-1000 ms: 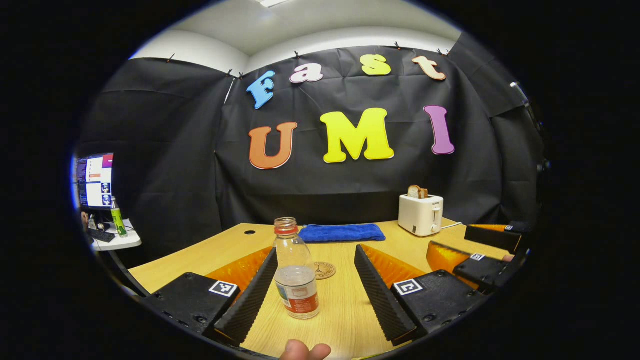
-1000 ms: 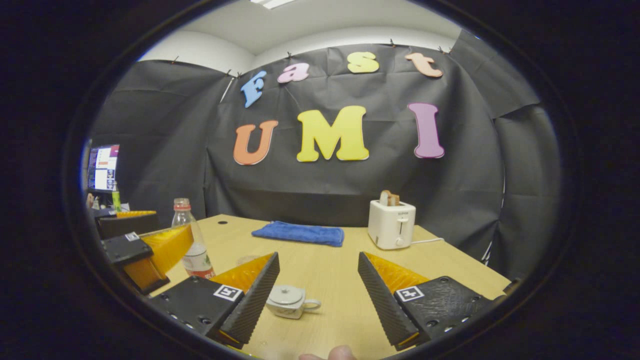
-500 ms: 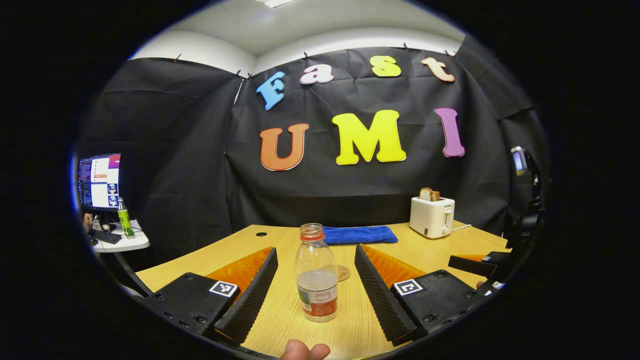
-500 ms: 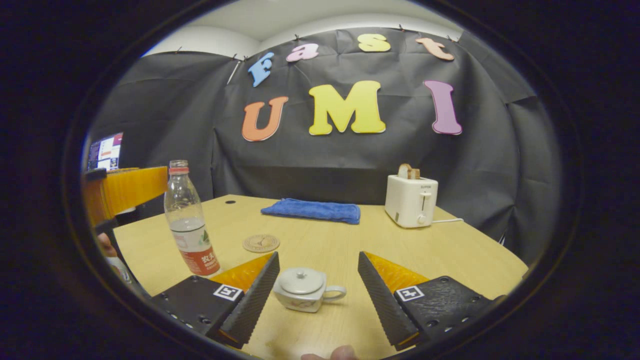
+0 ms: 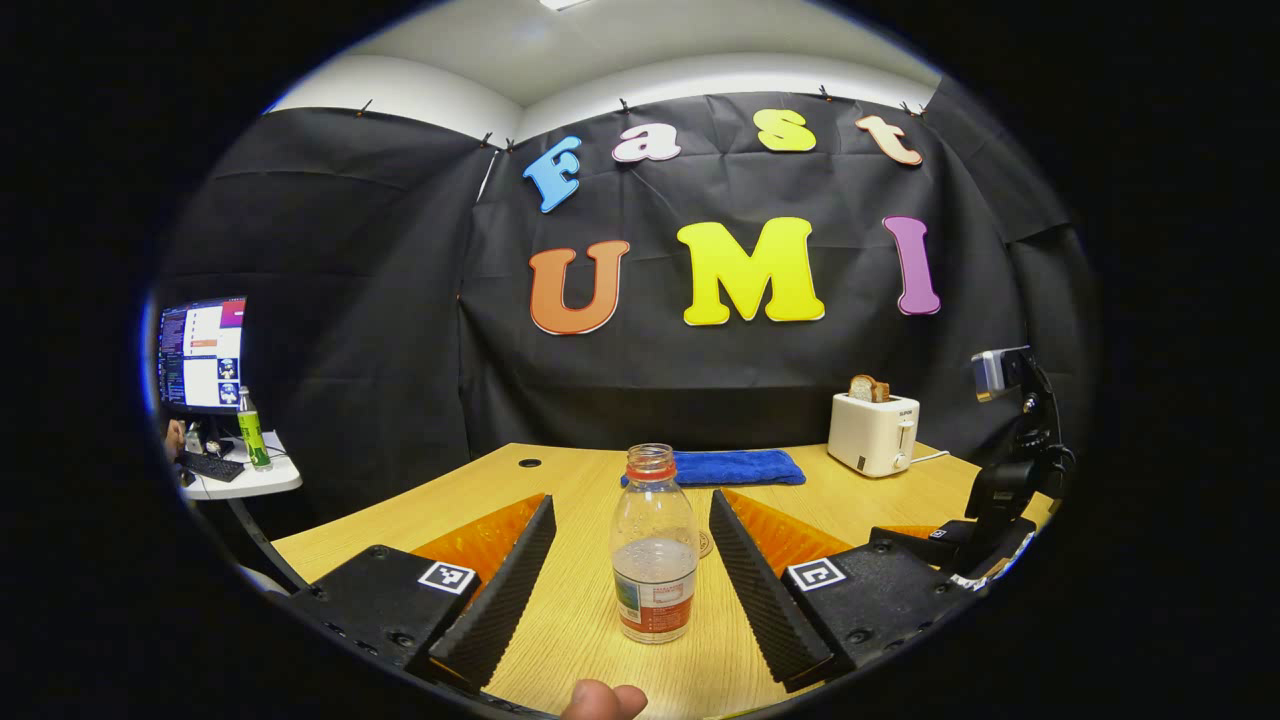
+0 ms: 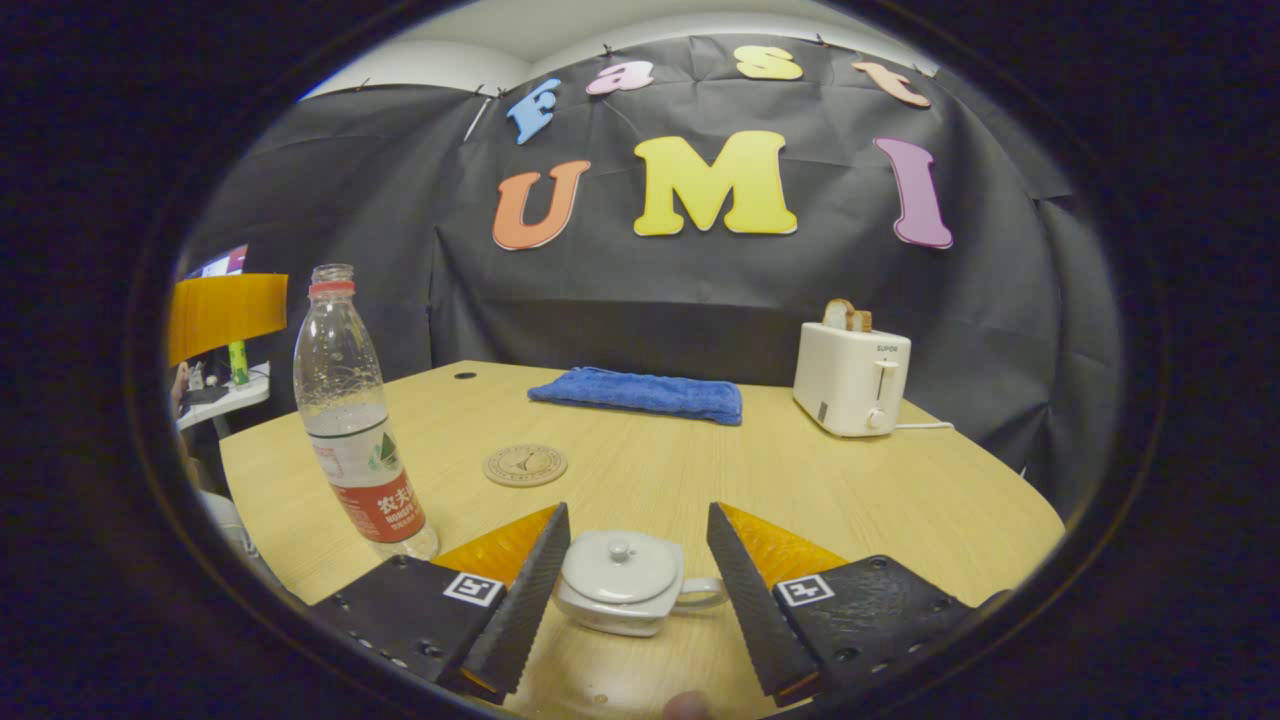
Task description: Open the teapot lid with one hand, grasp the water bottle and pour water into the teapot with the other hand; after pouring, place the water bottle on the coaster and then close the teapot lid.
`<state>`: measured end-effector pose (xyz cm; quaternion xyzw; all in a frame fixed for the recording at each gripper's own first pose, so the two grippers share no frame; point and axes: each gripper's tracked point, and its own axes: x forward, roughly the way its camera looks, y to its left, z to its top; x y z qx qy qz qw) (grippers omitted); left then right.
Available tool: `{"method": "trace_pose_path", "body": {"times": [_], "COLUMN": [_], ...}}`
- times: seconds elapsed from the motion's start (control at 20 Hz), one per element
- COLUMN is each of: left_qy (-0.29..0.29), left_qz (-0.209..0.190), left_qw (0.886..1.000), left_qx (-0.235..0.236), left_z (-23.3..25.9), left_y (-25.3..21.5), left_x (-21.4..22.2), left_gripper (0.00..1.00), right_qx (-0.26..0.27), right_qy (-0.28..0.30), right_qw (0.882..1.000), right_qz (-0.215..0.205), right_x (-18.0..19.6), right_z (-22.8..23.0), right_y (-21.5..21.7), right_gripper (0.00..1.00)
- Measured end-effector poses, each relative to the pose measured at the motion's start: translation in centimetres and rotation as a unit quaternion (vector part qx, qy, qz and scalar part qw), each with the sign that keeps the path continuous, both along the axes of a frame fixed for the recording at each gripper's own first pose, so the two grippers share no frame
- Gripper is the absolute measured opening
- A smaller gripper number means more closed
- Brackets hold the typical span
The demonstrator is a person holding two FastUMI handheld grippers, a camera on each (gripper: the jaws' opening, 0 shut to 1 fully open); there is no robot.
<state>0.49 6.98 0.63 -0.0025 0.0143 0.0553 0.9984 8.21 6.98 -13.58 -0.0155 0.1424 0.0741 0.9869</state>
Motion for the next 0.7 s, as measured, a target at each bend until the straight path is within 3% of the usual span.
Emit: {"method": "trace_pose_path", "body": {"times": [0.2, 0.25, 0.35, 0.55, 0.65, 0.7], "left_qy": [0.006, 0.006, 0.006, 0.011, 0.011, 0.011], "left_qz": [0.000, 0.000, 0.000, 0.002, 0.004, 0.004], "left_qw": [1.000, 1.000, 1.000, 1.000, 1.000, 1.000], "left_qx": [-0.002, -0.001, -0.004, -0.009, -0.008, -0.009], "left_z": [-0.45, -0.41, -0.28, -0.63, -0.61, -0.63], "left_y": [0.11, 0.24, 0.41, 0.77, 0.94, 0.93], "left_x": [0.19, 0.16, 0.25, 0.26, 0.31, 0.34], "left_gripper": [0.97, 0.97, 0.97, 0.97, 0.97, 0.97], "right_qx": [-0.012, -0.012, -0.008, -0.005, -0.002, 0.005], "right_qy": [0.003, 0.003, 0.007, 0.003, 0.009, 0.007], "right_qw": [1.000, 1.000, 1.000, 1.000, 1.000, 1.000], "right_qz": [0.013, 0.013, 0.013, 0.011, 0.016, 0.020], "right_x": [0.12, 0.11, 0.09, 0.34, 0.42, 0.51], "right_z": [-0.19, -0.10, -0.24, -0.23, -0.42, -0.39], "right_y": [1.03, 0.97, 1.01, 0.70, 0.81, 0.88], "right_gripper": [0.55, 0.42, 0.45, 0.40, 0.08, 0.11]}}
